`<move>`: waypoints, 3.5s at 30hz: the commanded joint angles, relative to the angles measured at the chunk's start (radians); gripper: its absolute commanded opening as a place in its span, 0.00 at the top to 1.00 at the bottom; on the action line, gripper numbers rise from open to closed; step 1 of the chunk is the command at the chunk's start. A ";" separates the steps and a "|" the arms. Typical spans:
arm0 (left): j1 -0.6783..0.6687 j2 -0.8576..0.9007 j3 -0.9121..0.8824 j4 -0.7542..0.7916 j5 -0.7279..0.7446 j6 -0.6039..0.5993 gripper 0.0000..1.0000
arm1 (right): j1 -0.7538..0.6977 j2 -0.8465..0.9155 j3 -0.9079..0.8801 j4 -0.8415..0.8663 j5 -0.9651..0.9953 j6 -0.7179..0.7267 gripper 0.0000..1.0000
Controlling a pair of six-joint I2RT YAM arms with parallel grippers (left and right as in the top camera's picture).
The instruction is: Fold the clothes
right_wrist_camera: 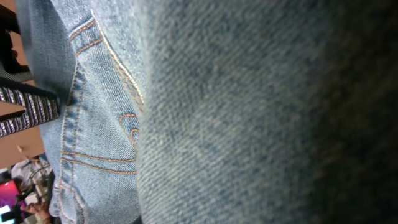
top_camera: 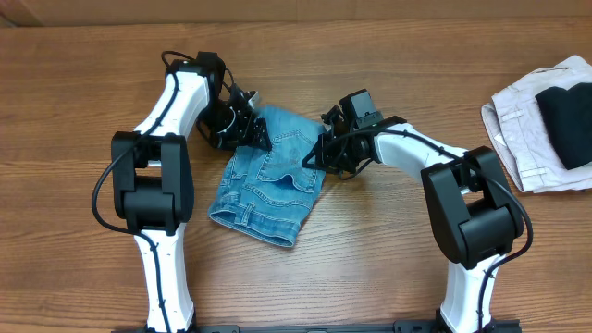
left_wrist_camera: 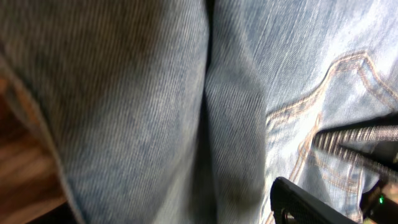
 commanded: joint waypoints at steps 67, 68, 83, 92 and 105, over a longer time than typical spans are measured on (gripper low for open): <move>-0.027 -0.232 0.206 -0.178 -0.053 0.089 0.19 | -1.126 -0.387 0.645 -0.555 0.380 -0.079 0.00; -0.027 -0.232 0.206 -0.179 -0.053 0.089 0.17 | -1.109 -0.415 0.645 -0.564 0.371 -0.083 0.00; 0.071 -0.232 0.206 -0.139 -0.280 -0.311 0.00 | -0.417 -0.483 0.644 -0.689 0.592 -0.272 0.00; 0.195 -0.232 0.206 -0.279 -0.292 -0.299 0.00 | -0.278 -0.368 0.643 -0.790 0.558 -0.285 0.00; 0.190 -0.437 0.020 -0.320 -0.310 -0.213 0.00 | -0.278 -0.546 0.479 -0.870 0.597 -0.220 0.00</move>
